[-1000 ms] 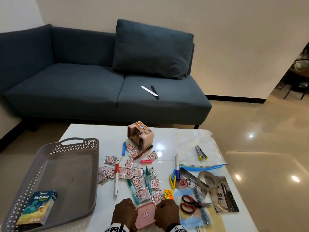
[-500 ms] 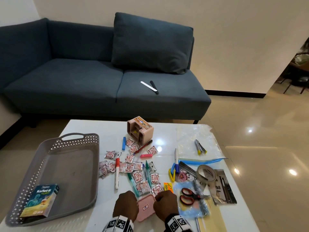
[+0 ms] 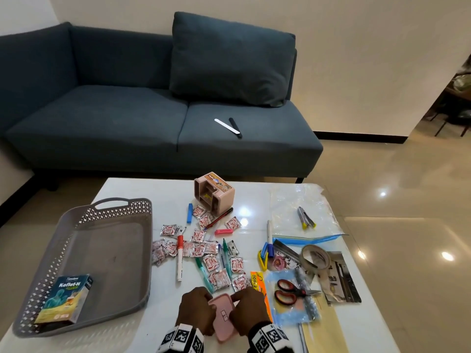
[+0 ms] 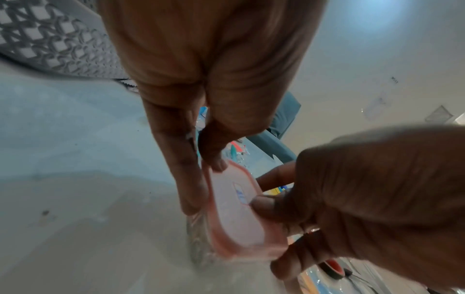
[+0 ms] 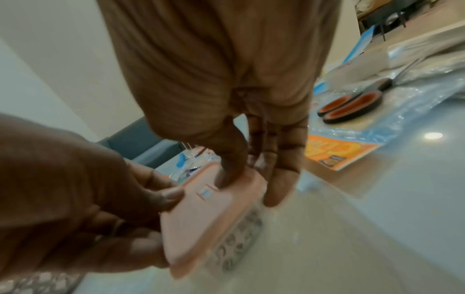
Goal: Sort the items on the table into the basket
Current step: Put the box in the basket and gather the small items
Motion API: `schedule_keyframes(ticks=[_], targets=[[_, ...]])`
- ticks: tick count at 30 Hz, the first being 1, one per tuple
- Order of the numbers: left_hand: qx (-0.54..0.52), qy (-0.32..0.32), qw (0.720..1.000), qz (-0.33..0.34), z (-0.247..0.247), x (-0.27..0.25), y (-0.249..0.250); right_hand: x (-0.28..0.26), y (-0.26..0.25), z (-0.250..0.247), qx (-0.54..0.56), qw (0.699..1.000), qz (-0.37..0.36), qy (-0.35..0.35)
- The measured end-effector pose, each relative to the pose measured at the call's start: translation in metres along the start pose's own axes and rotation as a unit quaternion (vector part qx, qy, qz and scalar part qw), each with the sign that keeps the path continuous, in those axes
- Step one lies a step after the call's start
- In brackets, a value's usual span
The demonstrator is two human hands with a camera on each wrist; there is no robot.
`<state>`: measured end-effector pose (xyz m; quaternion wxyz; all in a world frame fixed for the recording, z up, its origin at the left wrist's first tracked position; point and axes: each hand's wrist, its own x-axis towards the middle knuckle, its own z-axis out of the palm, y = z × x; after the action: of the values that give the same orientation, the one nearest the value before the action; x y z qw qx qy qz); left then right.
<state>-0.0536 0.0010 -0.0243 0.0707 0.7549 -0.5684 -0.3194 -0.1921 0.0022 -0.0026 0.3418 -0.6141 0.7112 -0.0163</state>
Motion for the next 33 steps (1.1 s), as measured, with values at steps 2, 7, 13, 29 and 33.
schedule_keyframes(ticks=[2, 7, 13, 29, 33], targets=[[0.03, 0.005, 0.999, -0.025, -0.003, 0.004, -0.002, -0.001, 0.003, 0.002, 0.015, 1.0, 0.0, 0.013], [0.043, 0.026, 0.999, 0.009, -0.01, 0.012, -0.001, -0.003, 0.004, 0.008, -0.003, 0.999, 0.037, -0.025], [0.038, 0.007, 0.999, -0.024, -0.013, 0.007, 0.002, -0.001, 0.011, 0.014, -0.011, 1.0, 0.027, -0.012], [-0.03, 0.036, 0.995, 0.093, -0.18, -0.01, -0.024, -0.031, -0.127, -0.033, -0.096, 0.977, -0.167, 0.089], [-0.042, 0.049, 0.994, 0.085, -0.248, 0.007, -0.073, -0.001, -0.215, -0.026, -0.109, 0.963, -0.24, 0.06]])
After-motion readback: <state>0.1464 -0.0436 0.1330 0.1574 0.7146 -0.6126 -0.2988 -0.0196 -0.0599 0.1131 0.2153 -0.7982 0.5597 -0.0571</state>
